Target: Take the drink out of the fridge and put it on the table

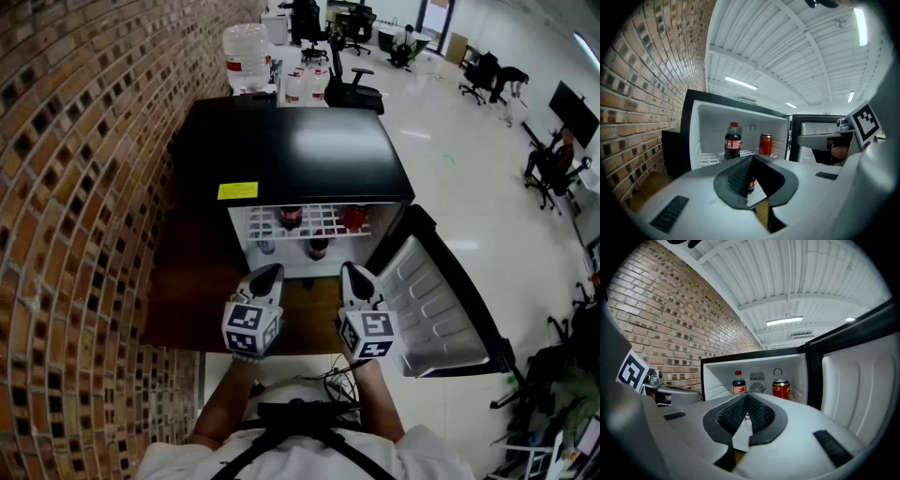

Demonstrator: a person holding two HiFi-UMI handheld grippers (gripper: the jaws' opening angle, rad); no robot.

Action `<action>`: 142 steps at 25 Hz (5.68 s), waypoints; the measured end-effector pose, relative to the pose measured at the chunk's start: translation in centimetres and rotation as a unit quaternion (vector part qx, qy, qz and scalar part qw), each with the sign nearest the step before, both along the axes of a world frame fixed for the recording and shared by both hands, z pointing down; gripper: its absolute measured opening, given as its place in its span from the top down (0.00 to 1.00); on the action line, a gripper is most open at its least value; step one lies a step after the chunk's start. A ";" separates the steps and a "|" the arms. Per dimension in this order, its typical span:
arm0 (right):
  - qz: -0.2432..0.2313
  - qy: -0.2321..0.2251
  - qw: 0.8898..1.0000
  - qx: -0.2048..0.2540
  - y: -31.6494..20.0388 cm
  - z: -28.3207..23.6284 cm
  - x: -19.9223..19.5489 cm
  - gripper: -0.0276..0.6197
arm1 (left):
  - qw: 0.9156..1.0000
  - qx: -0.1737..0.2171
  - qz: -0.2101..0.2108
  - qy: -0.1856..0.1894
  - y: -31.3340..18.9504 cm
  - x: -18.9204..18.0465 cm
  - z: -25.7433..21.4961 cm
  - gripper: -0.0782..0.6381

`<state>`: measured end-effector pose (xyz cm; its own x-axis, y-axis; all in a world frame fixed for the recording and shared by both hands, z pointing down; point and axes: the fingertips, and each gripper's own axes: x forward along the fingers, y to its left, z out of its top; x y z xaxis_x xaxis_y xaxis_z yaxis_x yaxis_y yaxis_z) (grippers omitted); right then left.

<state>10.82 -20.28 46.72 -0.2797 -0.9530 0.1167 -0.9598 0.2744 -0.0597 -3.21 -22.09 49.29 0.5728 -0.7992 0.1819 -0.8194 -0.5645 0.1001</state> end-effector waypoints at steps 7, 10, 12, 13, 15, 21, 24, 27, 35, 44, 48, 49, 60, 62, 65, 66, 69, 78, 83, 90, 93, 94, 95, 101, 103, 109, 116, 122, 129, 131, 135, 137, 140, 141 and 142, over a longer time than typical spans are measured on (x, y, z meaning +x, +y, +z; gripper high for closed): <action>0.000 0.002 1.000 0.001 -0.2 -0.3 0.2 0.93 | 1.000 0.004 0.004 0.001 -0.4 0.4 0.0 0.89; 0.001 0.002 1.000 0.001 -0.3 -0.3 0.3 0.93 | 1.000 0.006 -0.001 0.003 -0.5 0.5 -0.4 0.89; 0.001 0.002 1.000 0.001 -0.3 -0.2 0.3 0.93 | 1.000 0.009 -0.003 -0.001 -0.7 0.4 -0.4 0.89; 0.001 0.002 1.000 0.000 -0.3 -0.2 0.3 0.93 | 1.000 0.010 -0.003 -0.003 -0.8 0.4 -0.3 0.89; 0.002 0.001 1.000 0.001 -0.3 -0.2 0.4 0.93 | 1.000 0.010 -0.002 -0.002 -0.8 0.5 -0.4 0.89; 0.007 -0.002 1.000 -0.001 -0.3 -0.1 0.9 0.93 | 1.000 0.006 -0.001 -0.002 -1.7 0.9 -0.2 0.69; 0.011 -0.002 1.000 0.000 -0.3 -0.1 1.4 0.93 | 1.000 0.007 0.000 -0.007 -2.3 1.2 -0.1 0.58; 0.013 0.000 1.000 0.000 -0.4 -0.1 1.6 0.94 | 1.000 0.005 -0.001 -0.011 -3.2 1.5 0.0 0.45; 0.019 0.001 1.000 0.003 -0.7 -0.3 2.6 0.93 | 1.000 0.010 -0.013 -0.013 -7.1 2.4 -0.1 0.20; 0.020 0.006 1.000 0.003 -0.8 -0.3 3.4 0.93 | 0.999 -0.002 -0.036 -0.015 -12.4 3.1 1.0 0.18; 0.019 0.006 1.000 0.003 -0.9 -0.4 3.6 0.93 | 0.999 0.000 -0.044 -0.023 -14.2 3.2 1.2 0.18; 0.019 0.006 1.000 0.004 -1.0 -0.5 3.6 0.93 | 0.999 -0.001 -0.045 -0.024 -14.6 3.3 1.3 0.18; 0.026 0.002 1.000 0.002 -1.6 -0.3 4.4 0.94 | 0.999 -0.013 -0.044 -0.028 -18.0 4.3 2.1 0.20; 0.030 0.001 1.000 0.003 -1.7 -0.3 4.7 0.93 | 0.999 -0.014 -0.041 -0.028 -18.4 4.5 2.1 0.22; 0.032 0.003 0.999 0.003 -1.8 -0.3 4.9 0.93 | 0.999 -0.019 -0.041 -0.030 -18.8 4.4 2.3 0.26; 0.033 0.003 0.999 0.003 -1.8 -0.4 5.0 0.93 | 0.999 -0.020 -0.039 -0.031 -18.8 4.4 2.3 0.30; 0.035 0.002 0.999 0.004 -1.8 -0.4 5.2 0.94 | 0.999 -0.024 -0.033 -0.034 -18.8 4.5 2.4 0.36; 0.029 0.007 1.000 0.011 -1.9 -0.9 4.9 0.93 | 0.999 -0.018 -0.030 -0.037 -18.7 4.5 2.3 0.47; 0.029 0.009 0.999 0.015 -2.0 -1.2 4.8 0.93 | 0.999 -0.013 -0.027 -0.040 -18.8 4.7 2.1 0.47; 0.029 0.009 0.999 0.017 -1.7 -1.4 4.6 0.93 | 0.999 -0.017 -0.027 -0.030 -18.1 4.7 1.8 0.47; 0.029 0.008 0.999 0.017 -1.6 -1.5 4.6 0.93 | 0.999 -0.012 -0.023 -0.021 -16.5 4.5 1.0 0.47; 0.029 0.008 0.999 0.017 -1.5 -1.5 4.6 0.94 | 1.000 -0.011 -0.022 -0.018 -15.9 4.5 0.9 0.47; 0.029 0.007 0.999 0.016 -1.5 -1.5 4.5 0.93 | 1.000 -0.011 -0.021 -0.016 -15.4 4.4 0.7 0.47; 0.026 0.005 1.000 0.015 -1.2 -1.6 4.0 0.93 | 1.000 -0.013 -0.010 -0.014 -12.1 4.4 0.9 0.47; 0.023 0.005 1.000 0.015 -1.0 -1.5 3.8 0.93 | 1.000 -0.016 -0.008 -0.015 -11.1 4.2 1.3 0.47; 0.018 0.002 1.000 0.012 -0.3 -1.4 3.4 0.93 | 1.000 -0.026 -0.004 -0.018 -8.4 3.8 2.2 0.47; 0.012 -0.001 1.000 0.009 0.3 -0.9 2.7 0.93 | 0.999 -0.035 -0.017 -0.017 -6.1 2.1 3.8 0.47; 0.002 -0.002 1.000 0.008 0.3 -0.9 1.8 0.93 | 0.998 -0.052 -0.038 -0.020 -4.8 -0.2 5.8 0.47; -0.014 -0.006 1.000 0.001 0.0 -0.2 0.3 0.94 | 0.996 -0.064 -0.065 -0.022 -3.8 -3.0 7.1 0.47; -0.016 -0.008 1.000 0.000 -0.1 -0.2 0.0 0.94 | 0.995 -0.069 -0.073 -0.024 -3.5 -3.8 7.6 0.47; -0.022 -0.008 1.000 0.002 -0.1 -0.3 -0.6 0.93 | 0.993 -0.078 -0.086 -0.029 -2.9 -5.1 8.7 0.47; -0.025 -0.008 1.000 0.001 -0.1 -0.2 -0.8 0.93 | 0.992 -0.083 -0.093 -0.030 -2.7 -5.8 9.4 0.47; -0.030 -0.007 1.000 0.001 -0.1 -0.1 -1.3 0.93 | 0.990 -0.091 -0.103 -0.033 -2.4 -6.8 10.6 0.47; -0.030 -0.007 1.000 0.001 -0.1 -0.1 -1.4 0.93 | 0.989 -0.094 -0.107 -0.033 -2.3 -7.1 11.0 0.47; -0.032 -0.007 0.999 0.000 -0.1 -0.1 -1.5 0.93 | 0.989 -0.097 -0.110 -0.033 -2.2 -7.4 11.5 0.47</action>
<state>9.33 -20.36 46.65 -0.3408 -0.9334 0.1125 -0.9396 0.3343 -0.0729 -10.59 -24.30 60.75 0.3703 -0.8499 0.3749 -0.9287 -0.3473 0.1300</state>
